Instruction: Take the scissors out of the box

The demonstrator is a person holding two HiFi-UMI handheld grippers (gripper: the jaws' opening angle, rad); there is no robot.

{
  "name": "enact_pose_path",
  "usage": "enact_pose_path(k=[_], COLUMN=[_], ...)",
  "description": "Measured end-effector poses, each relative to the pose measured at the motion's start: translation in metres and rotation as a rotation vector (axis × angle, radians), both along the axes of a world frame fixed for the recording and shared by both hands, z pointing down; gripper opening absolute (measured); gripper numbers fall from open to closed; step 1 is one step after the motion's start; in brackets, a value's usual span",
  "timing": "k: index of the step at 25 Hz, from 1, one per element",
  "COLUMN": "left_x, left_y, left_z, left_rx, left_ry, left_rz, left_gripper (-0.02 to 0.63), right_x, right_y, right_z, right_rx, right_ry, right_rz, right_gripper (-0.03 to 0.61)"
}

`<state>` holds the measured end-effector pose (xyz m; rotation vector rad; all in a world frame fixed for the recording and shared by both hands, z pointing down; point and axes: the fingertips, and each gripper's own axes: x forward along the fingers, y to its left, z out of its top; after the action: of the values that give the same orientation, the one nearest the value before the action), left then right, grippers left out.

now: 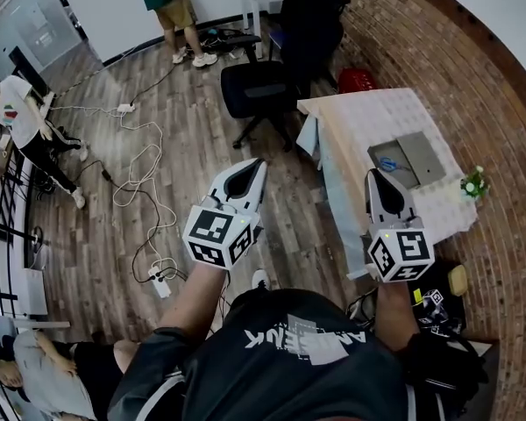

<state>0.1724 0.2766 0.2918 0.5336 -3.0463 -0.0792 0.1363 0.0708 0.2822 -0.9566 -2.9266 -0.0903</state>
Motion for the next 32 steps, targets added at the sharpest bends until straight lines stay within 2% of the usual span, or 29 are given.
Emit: enact_pose_path(k=[6, 13, 21, 32], left_x=[-0.03, -0.067, -0.121, -0.239], left_y=[0.054, 0.093, 0.099, 0.075], left_z=[0.003, 0.006, 0.019, 0.0], left_rx=[0.018, 0.033, 0.053, 0.007], left_ry=[-0.011, -0.024, -0.001, -0.026], left_rz=[0.007, 0.067, 0.112, 0.143], left_gripper=[0.012, 0.012, 0.012, 0.012], right_x=[-0.027, -0.052, -0.099, -0.214], right_y=[0.048, 0.093, 0.095, 0.078], right_z=[0.004, 0.013, 0.018, 0.015], right_rx=[0.011, 0.03, 0.037, -0.004], right_ry=[0.001, 0.026, 0.035, 0.039], right_rz=[0.026, 0.057, 0.109, 0.125], right_gripper=[0.041, 0.041, 0.041, 0.041])
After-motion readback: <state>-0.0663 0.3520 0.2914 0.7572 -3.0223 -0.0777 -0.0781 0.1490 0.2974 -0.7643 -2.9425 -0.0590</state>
